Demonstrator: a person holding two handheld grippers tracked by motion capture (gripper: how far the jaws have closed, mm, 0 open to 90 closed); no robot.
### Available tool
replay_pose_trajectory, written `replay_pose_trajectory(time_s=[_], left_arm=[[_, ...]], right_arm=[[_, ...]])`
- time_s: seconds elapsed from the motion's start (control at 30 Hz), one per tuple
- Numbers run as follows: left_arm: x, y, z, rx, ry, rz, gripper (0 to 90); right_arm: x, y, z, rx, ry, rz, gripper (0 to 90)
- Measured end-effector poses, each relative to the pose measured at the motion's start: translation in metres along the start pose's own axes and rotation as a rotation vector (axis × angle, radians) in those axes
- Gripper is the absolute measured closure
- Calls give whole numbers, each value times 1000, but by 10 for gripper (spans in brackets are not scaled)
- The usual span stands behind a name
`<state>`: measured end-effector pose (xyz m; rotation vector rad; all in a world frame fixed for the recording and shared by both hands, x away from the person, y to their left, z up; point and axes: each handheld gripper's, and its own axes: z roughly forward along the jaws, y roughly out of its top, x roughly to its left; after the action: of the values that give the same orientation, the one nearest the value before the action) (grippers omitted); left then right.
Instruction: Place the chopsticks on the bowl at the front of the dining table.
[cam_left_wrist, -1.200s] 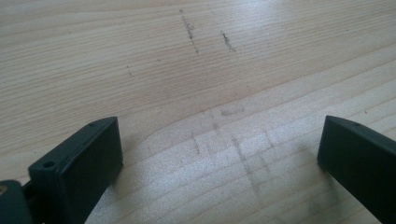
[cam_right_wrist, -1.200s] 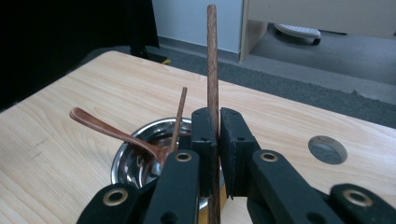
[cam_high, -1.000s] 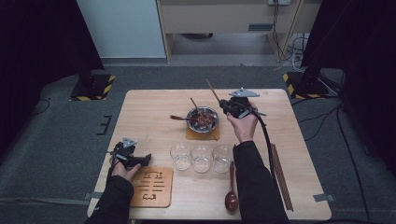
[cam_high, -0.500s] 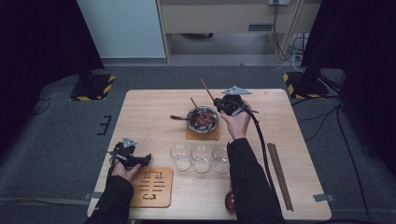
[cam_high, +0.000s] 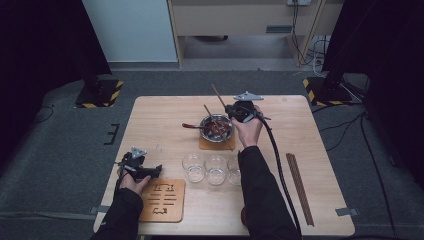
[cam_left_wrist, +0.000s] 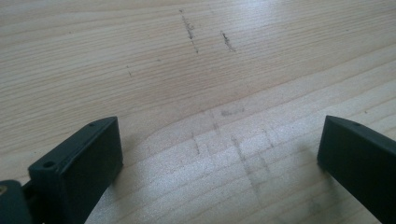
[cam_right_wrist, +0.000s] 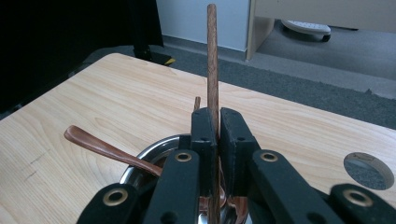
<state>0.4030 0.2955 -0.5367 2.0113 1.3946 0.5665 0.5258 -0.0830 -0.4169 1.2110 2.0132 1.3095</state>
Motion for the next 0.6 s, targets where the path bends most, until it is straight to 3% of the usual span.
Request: replay_pose_trajectory(time_s=[0.6], left_arm=[[0,0,0,0,1,0,0]], right_arm=[[1,-13,22,42,3,9,846]])
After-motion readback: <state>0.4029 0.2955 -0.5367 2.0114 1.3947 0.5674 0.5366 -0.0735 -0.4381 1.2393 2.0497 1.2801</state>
